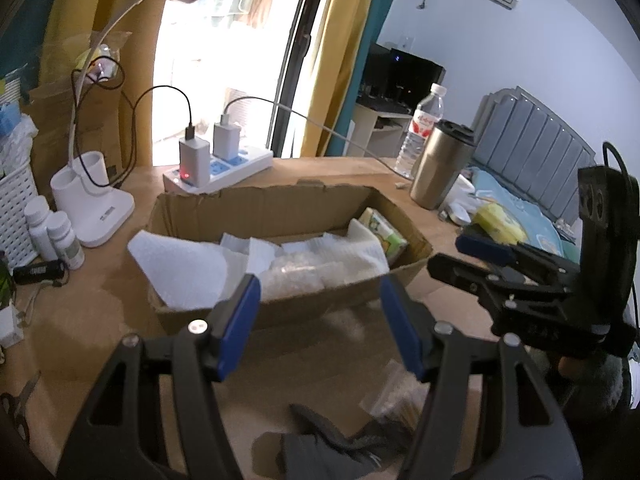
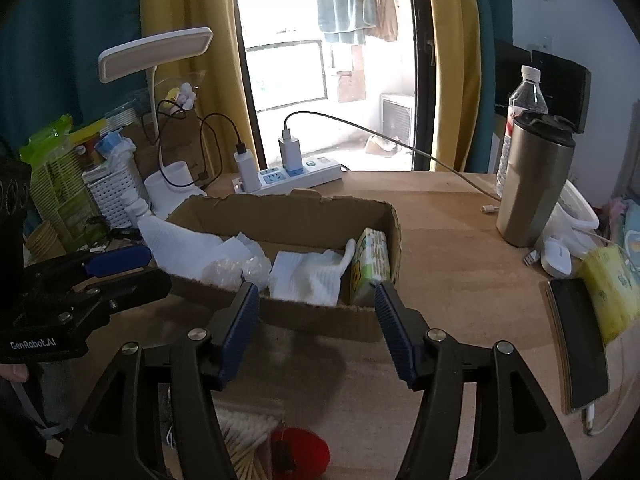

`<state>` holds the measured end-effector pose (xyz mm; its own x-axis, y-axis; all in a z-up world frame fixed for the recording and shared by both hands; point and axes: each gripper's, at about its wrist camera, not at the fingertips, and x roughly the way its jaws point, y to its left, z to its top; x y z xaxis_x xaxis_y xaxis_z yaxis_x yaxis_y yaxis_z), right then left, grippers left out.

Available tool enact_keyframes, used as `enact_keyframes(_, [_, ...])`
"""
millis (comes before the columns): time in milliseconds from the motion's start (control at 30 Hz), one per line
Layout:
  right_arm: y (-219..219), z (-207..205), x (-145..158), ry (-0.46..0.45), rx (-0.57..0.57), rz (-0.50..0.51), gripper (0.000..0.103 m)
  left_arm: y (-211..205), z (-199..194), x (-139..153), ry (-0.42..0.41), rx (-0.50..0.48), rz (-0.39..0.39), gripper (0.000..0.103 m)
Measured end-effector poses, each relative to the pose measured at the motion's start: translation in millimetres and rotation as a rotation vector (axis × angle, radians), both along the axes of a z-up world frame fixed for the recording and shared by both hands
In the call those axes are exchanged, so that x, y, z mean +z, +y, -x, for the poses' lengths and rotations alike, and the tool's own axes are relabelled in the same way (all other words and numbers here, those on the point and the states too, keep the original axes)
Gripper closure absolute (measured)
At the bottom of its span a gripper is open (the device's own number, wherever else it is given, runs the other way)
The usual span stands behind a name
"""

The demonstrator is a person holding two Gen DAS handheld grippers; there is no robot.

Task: Organize soft objects
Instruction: 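Grasp the clear cotton-swab bag with the right gripper while the left gripper moves toward the grey sock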

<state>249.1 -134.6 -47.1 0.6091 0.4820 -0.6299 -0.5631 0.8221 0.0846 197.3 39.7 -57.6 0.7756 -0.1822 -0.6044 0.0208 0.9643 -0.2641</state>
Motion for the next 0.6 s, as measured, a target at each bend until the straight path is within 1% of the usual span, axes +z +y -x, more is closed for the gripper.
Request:
enact_keyframes(167, [-2.2, 8.6, -1.3, 0.000, 0.003, 0.003, 0.040, -0.5, 9.3, -1.0, -0.003, 0.006, 0.006, 0.031])
enact_keyframes(333, [-4.5, 17.7, -2.1, -0.002, 0.003, 0.002, 0.040, -1.5, 19.5, 0.7, -0.010, 0.008, 0.007, 0.030])
enact_keyframes(600, [-8.0, 43.2, -1.8, -0.011, 0.012, 0.006, 0.040, -4.0, 40.5, 2.2, -0.022, 0.011, 0.009, 0.030])
